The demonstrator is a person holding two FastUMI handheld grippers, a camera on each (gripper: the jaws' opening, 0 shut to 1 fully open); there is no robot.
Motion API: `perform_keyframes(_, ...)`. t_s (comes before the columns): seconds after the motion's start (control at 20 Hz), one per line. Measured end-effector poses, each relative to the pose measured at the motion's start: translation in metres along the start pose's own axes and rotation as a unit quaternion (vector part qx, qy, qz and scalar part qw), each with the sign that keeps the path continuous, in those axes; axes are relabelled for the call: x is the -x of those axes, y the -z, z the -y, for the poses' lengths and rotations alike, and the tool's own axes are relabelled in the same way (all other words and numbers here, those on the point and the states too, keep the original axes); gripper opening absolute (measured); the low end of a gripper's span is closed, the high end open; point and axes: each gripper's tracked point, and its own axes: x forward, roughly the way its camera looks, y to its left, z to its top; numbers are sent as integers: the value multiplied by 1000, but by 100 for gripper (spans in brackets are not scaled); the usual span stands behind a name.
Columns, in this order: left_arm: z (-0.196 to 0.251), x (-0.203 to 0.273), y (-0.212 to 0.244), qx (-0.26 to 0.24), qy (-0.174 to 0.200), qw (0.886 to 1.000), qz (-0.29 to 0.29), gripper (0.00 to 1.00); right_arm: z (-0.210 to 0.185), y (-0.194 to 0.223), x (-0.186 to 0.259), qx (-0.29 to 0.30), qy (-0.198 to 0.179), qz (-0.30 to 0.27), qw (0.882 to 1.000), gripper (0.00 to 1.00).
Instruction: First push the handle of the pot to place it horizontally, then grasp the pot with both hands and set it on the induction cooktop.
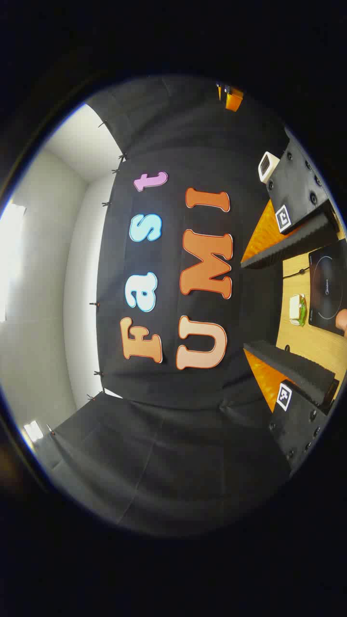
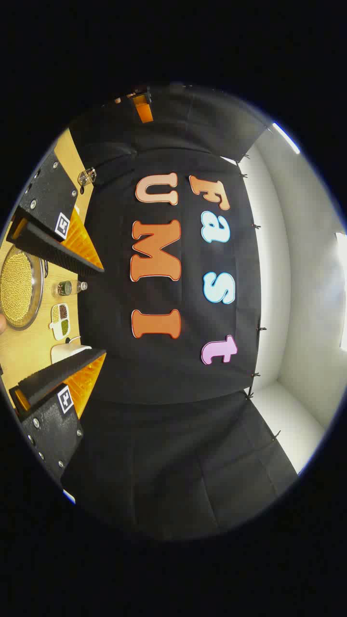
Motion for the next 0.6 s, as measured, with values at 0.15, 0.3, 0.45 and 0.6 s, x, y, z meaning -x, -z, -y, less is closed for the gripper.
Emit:
perform_keyframes(0.15,-2,-1,0,0,-4,1000,0,99,-2,1,1,-1,-4,0,1000,94)
perform_keyframes(0.3,-4,-2,0,-2,-6,1000,-2,99,-5,1,2,2,-10,-2,1000,94)
perform_keyframes(0.45,0,0,3,0,0,1000,-6,98,-5,1,2,7,-10,-1,1000,94)
perform_keyframes(0.6,1,0,2,-2,1,1000,-5,99,-6,1,2,4,-12,-3,1000,94)
